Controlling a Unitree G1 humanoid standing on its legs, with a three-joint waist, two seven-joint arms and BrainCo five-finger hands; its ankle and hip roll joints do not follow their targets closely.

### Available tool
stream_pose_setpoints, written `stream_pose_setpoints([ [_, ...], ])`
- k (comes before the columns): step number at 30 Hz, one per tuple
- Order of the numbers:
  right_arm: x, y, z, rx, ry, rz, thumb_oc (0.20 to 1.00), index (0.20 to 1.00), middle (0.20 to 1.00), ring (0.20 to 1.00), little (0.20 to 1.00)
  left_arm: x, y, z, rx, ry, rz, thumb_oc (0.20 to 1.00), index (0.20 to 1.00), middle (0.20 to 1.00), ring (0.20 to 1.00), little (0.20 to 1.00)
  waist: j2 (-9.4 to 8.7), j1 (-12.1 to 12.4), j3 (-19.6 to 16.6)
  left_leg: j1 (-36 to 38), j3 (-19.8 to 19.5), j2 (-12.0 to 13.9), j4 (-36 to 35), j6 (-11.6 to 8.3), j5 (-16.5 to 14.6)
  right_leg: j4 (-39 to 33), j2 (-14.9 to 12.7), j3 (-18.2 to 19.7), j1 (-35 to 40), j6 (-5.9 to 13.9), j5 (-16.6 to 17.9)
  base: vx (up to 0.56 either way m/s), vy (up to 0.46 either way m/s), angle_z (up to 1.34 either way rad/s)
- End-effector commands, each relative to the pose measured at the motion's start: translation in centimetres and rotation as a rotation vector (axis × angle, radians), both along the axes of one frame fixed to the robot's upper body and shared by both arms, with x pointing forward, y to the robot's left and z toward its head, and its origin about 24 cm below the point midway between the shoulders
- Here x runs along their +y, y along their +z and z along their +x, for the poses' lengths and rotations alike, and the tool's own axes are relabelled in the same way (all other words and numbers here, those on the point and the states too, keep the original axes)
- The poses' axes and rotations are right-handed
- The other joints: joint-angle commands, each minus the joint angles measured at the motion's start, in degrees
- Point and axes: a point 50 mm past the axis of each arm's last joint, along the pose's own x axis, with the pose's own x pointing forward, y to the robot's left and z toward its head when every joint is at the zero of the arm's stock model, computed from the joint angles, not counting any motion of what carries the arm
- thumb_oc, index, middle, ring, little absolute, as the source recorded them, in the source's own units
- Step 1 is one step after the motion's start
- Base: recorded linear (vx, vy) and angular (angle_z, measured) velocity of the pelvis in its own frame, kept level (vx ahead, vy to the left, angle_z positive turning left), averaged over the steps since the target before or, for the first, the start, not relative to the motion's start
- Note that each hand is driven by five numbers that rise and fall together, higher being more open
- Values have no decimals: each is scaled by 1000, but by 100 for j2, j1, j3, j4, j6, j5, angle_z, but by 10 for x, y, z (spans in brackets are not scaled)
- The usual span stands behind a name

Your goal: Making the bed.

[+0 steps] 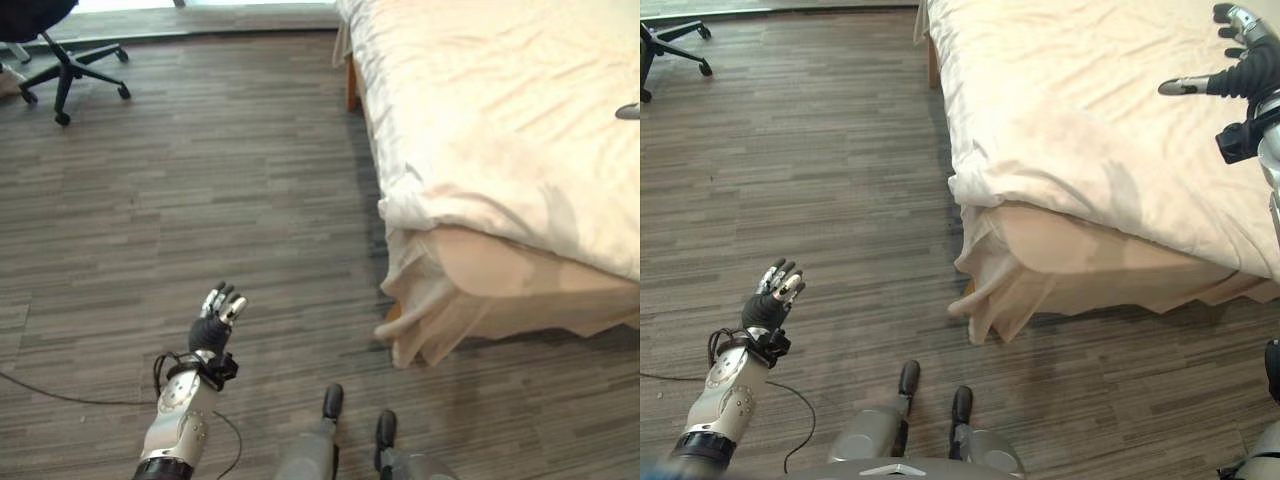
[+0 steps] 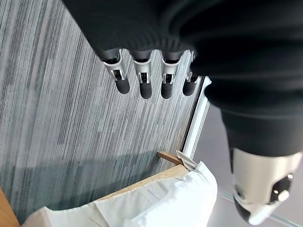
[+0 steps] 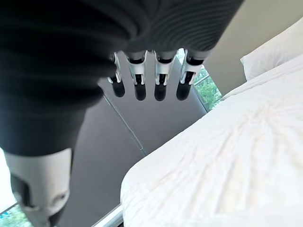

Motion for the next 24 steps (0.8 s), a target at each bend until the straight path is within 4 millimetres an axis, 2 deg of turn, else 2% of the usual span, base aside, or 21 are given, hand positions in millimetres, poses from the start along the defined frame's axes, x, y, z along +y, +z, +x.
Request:
stream_pose_setpoints([
  [1,17,41,-9,-141,13,-105,1000,1000,1000,1000,1000,11,34,10,-145,15,69,1000,1000,1000,1000,1000,-221,161,-98,-5,4,81,70,-253,-169,87,-320,182,-37,327,388,-25,-11,6],
  [2,22,50,-7,-142,2,-143,1000,1000,1000,1000,1000,11,38,12,-154,5,73,1000,1000,1000,1000,1000,-299,261,-2,-114,-11,83,75,-261,-134,80,-314,162,-129,320,424,-18,-19,12],
  [3,16,62,-9,-113,-63,-200,1000,1000,1000,1000,1000,12,40,10,-164,2,75,1000,1000,1000,1000,1000,-338,323,93,-248,-55,87,86,-279,-91,78,-307,116,-235,315,446,-29,-37,7],
  [5,-5,83,-21,-130,-178,-186,1000,1000,1000,1000,1000,16,37,2,-159,19,56,1000,1000,1000,1000,1000,-389,401,279,-413,-134,104,83,-313,-26,73,-290,21,-341,311,467,-28,-51,27],
  [6,-16,92,-32,-141,-208,-154,1000,1000,1000,1000,1000,24,35,-6,-145,49,61,1000,1000,1000,1000,1000,-459,472,483,-616,-203,124,85,-345,34,77,-269,-69,-490,313,468,-39,-66,49],
  [11,-38,103,-53,-113,-266,-114,1000,1000,1000,1000,1000,39,41,-10,-156,95,77,1000,1000,1000,1000,1000,-669,536,850,-1011,-343,204,49,-460,181,66,-200,-222,-839,300,508,-47,-69,26],
  [14,-52,108,-67,-129,-292,-47,1000,1000,1000,1000,1000,39,49,-9,-180,89,89,1000,1000,1000,1000,1000,-761,534,1072,-1261,-429,240,26,-542,272,64,-154,-304,-1053,309,521,-49,-84,14],
  [18,-69,103,-80,-172,-271,96,1000,1000,1000,1000,1000,42,50,-9,-192,121,70,1000,1000,1000,1000,1000,-899,502,1336,-1539,-508,274,26,-619,293,65,-73,-386,-1310,309,524,-28,-77,18],
  [24,-80,88,-82,-208,-210,251,1000,1000,1000,1000,1000,43,56,-6,-220,132,72,1000,1000,1000,1000,1000,-1105,434,1438,-1920,-644,336,26,-663,336,71,38,-452,-1665,293,527,-1,-72,4],
])
